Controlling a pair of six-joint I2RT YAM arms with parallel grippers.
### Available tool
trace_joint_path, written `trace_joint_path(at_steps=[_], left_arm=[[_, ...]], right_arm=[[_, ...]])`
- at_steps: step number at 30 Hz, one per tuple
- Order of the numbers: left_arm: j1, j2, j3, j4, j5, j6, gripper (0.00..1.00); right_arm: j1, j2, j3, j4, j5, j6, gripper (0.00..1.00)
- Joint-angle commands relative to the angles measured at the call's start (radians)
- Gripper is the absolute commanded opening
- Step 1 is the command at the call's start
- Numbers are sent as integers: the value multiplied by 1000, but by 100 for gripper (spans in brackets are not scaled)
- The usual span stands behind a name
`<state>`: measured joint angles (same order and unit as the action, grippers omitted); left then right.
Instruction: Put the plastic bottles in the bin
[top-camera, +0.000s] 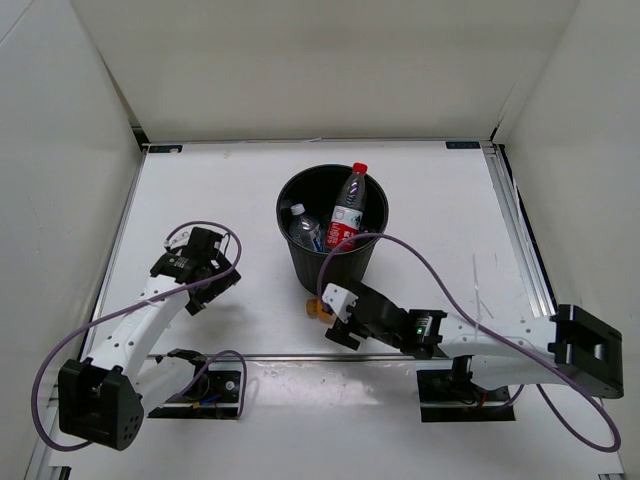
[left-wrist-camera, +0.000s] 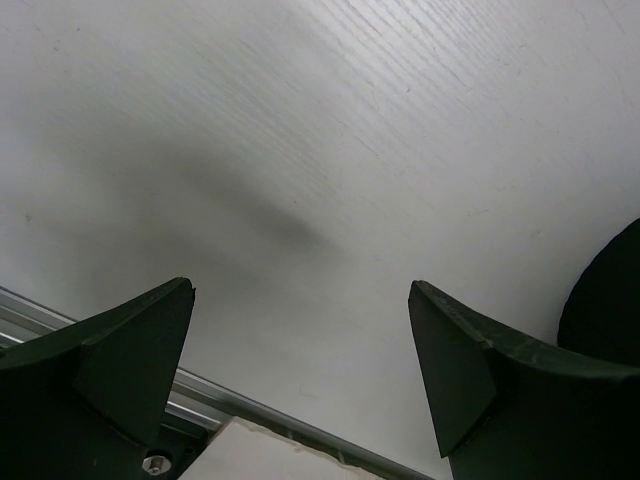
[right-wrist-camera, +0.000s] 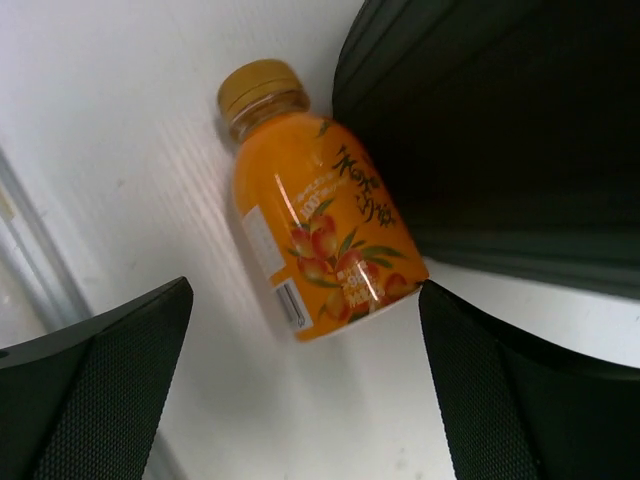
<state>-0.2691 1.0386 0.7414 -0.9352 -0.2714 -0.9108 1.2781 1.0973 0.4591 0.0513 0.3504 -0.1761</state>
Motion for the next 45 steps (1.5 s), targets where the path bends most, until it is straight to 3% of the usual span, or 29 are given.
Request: trace_joint_path(at_steps=[1, 9, 17, 22, 26, 27, 30, 35, 41, 45], left_arm=[[7, -32, 0, -33, 8, -5, 100], [7, -32, 9, -60, 8, -5, 100], [7, -41, 30, -91, 8, -5, 100], [7, -64, 21, -102, 8, -23, 100], [7, -86, 10, -102, 8, -43, 100], [7, -86, -2, -102, 8, -43, 100], [7, -95, -14, -77, 17, -71, 100], [7, -127, -69, -42, 35, -108, 100], [7, -137, -134, -4, 54, -137, 100], [7, -137, -152, 19, 63, -148, 100]], right_arm=[[6, 56, 19, 220, 38, -101, 98], [-54, 206, 79, 266, -11, -151, 100], [-95, 223, 102, 228, -149, -160, 100], [-105, 237, 115, 171, -244, -123, 93], [-132, 237, 138, 44, -343, -48, 78], [-143, 227, 147, 13, -359, -39, 69], [-143, 202, 156, -103, -422, -1, 53], [-143, 142, 220, -301, -459, 42, 33], [-143, -28, 344, -523, -470, 43, 26], [-143, -97, 534, -646, -441, 61, 25]])
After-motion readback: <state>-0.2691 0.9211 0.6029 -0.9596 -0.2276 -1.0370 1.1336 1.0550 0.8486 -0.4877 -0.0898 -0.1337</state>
